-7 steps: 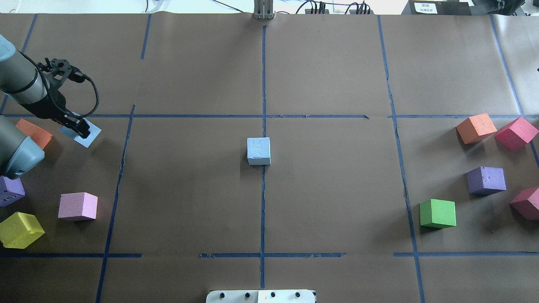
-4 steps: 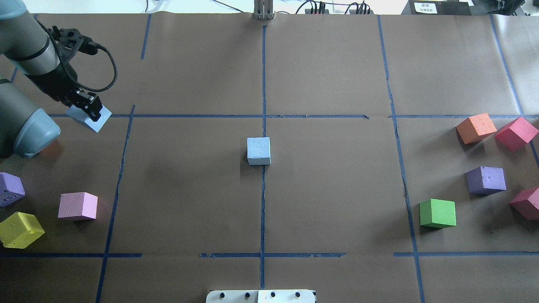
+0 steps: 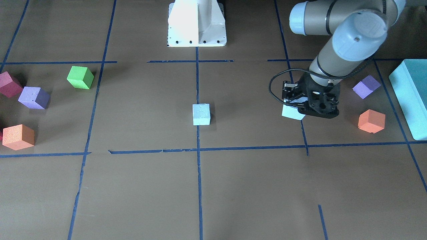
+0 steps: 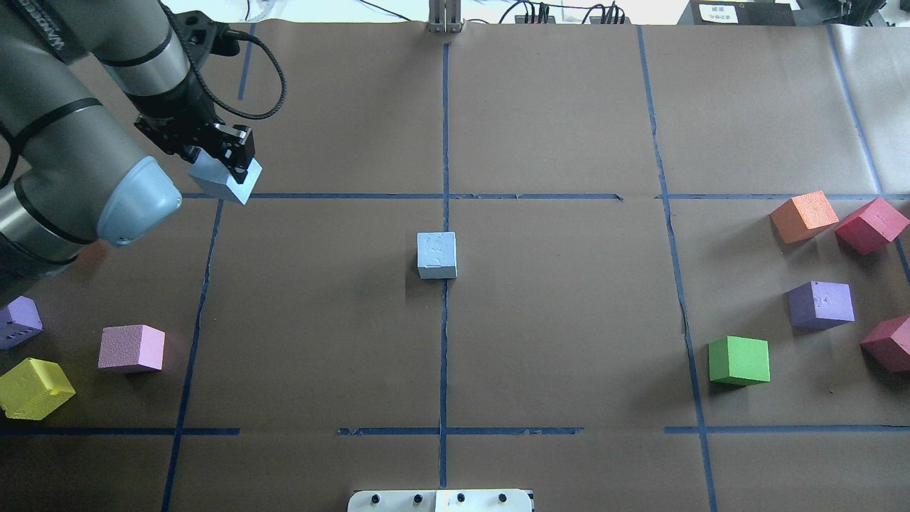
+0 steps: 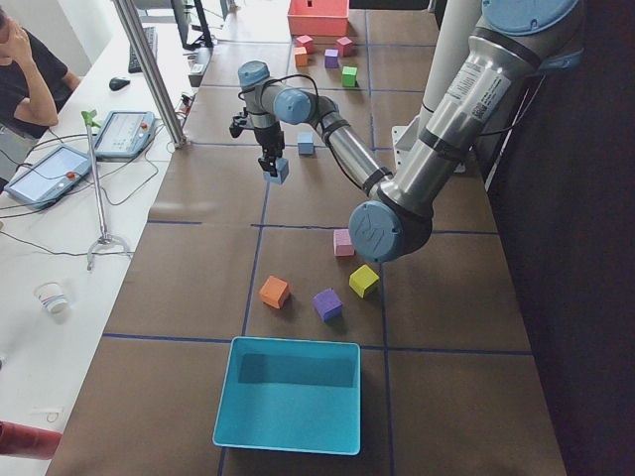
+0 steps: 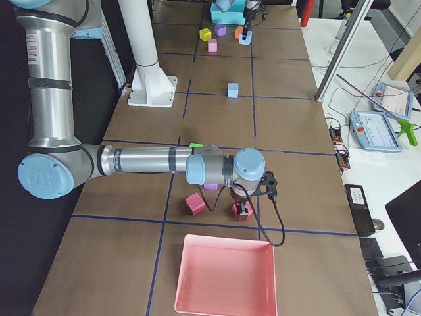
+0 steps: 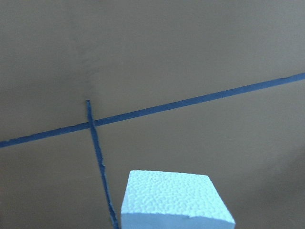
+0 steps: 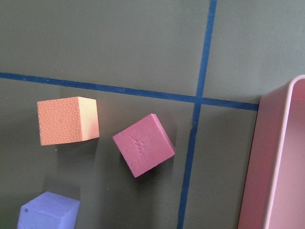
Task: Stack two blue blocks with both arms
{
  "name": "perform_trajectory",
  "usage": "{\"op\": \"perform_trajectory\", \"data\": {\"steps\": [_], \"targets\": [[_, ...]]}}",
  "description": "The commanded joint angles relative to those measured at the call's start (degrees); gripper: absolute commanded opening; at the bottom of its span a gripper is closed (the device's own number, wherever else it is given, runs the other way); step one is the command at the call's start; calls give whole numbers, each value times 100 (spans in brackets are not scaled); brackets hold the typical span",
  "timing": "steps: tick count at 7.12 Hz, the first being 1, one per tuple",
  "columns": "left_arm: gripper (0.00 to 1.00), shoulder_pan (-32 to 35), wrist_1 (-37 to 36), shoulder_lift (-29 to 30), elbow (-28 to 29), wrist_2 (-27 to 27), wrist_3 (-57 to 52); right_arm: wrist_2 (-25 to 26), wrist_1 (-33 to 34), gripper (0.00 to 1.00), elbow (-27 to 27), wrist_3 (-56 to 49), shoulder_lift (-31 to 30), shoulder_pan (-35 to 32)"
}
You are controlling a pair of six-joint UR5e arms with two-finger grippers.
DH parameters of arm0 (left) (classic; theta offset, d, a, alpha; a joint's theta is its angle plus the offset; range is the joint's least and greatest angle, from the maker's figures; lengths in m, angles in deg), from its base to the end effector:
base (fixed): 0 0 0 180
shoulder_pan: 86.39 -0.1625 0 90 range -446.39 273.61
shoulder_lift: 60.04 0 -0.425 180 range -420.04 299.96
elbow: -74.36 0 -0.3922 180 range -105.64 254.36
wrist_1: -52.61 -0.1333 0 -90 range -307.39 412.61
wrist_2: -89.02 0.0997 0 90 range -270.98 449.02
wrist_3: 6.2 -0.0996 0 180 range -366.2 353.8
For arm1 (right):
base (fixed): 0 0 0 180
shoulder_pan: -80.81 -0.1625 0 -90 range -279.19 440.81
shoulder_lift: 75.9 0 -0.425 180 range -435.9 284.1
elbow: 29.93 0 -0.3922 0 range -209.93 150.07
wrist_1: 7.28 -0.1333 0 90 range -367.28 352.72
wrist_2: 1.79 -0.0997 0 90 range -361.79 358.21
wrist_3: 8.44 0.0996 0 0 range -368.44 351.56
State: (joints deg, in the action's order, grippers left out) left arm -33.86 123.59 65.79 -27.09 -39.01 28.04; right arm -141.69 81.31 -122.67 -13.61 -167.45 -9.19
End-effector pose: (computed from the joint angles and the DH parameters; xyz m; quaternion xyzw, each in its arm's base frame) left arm 0.3321 -0.5516 0.2408 0.0020 0.3913 0.1053 0.9142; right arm 0.0571 -0.4831 0.6388 0.0396 -0.4204 -0.0504 0.9051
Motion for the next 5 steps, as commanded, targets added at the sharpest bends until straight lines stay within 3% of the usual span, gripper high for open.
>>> {"op": "perform_trajectory", "data": {"steps": [1,3,5], "targets": [[3,-496,12,632,282,15,870,24,-342,100,133,34,-187,-192],[3,-963,74,1397,809,23,1531,130,-343,100,37,42,-188,-403],[3,-1420,431,1549,1004,504,1935,87,-325,100,-16,60,-197,-465]]}}
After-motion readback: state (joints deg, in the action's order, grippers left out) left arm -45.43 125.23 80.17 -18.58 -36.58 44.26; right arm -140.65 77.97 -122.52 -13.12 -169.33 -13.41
